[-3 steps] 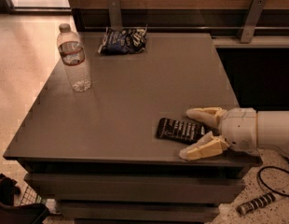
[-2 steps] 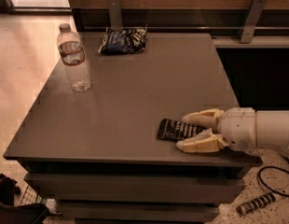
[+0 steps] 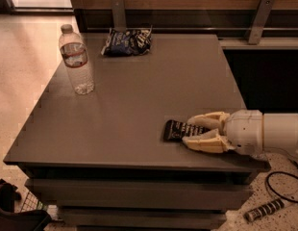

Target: Move rxbar chocolate near blue chip bag

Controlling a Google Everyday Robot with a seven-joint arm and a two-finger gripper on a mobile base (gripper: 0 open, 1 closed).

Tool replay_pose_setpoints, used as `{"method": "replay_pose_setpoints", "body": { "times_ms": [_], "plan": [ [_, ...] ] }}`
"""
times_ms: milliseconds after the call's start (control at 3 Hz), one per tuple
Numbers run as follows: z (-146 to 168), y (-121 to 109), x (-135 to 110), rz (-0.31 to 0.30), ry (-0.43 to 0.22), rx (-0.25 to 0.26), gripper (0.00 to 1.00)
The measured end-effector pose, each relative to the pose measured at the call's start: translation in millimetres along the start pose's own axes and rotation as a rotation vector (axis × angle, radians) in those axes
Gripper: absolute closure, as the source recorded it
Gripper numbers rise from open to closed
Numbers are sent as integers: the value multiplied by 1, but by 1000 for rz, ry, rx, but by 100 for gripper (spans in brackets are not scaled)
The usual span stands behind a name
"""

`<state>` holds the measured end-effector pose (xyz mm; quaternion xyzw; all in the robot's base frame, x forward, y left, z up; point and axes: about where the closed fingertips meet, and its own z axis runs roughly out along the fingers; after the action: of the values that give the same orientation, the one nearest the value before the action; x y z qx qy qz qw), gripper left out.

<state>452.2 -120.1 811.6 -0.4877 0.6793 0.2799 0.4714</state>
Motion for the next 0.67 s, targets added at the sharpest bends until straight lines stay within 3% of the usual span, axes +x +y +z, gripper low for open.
{"method": "replay_pose_setpoints", "body": {
  "times_ms": [333,667],
  "plan": [
    [-2,-4,-3,-5,3,3,100],
    [-14,-36,-28,-50,30,29,100]
  ]
}}
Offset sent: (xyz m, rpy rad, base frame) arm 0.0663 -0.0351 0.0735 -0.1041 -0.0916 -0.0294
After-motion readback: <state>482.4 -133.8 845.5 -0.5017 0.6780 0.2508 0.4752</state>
